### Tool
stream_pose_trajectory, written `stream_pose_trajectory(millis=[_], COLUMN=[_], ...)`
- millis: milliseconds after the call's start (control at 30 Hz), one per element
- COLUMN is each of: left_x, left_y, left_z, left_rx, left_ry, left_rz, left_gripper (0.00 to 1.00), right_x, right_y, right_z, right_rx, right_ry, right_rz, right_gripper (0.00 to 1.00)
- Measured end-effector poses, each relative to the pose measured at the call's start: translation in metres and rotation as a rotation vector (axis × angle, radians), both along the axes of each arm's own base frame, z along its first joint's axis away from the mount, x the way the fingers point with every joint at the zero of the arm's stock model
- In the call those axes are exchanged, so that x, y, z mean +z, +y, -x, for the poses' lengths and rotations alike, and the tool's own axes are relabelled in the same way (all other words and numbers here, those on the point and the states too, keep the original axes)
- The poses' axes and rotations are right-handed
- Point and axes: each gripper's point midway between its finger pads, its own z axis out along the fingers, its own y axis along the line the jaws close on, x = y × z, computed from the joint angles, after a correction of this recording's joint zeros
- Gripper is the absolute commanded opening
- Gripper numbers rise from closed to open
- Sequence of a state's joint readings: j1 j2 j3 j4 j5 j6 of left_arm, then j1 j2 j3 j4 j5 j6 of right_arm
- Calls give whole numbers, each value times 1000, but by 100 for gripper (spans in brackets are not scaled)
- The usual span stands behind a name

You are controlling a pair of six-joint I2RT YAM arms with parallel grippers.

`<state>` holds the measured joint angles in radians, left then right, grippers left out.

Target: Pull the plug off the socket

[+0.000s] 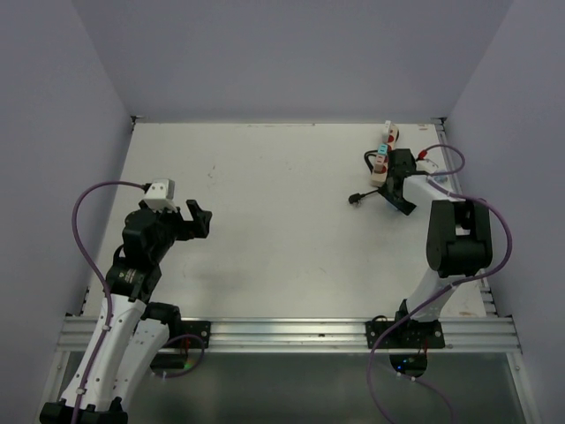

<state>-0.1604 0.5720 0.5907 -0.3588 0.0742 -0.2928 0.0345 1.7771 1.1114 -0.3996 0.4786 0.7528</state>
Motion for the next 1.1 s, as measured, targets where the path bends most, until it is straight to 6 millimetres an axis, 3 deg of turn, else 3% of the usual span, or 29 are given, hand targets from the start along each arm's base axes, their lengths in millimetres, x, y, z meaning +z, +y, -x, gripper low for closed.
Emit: stream_pose_trajectory(millis=[367, 700, 1100], left_x=[-1, -1, -4], left_y=[0, 0, 4], left_z=[0, -1, -2], left_rx=[0, 2, 24], left_ry=[3, 5, 15], left_rz=[-1, -2, -12], left_gripper=[99, 100, 100], right_x=[0, 7, 5], right_y=[-1, 11, 75], right_z=[8, 69, 135], right_rx=[-5, 62, 284], right_ry=[-16, 3, 55], right_rz=[-26, -103, -132], right_gripper=[15, 5, 0])
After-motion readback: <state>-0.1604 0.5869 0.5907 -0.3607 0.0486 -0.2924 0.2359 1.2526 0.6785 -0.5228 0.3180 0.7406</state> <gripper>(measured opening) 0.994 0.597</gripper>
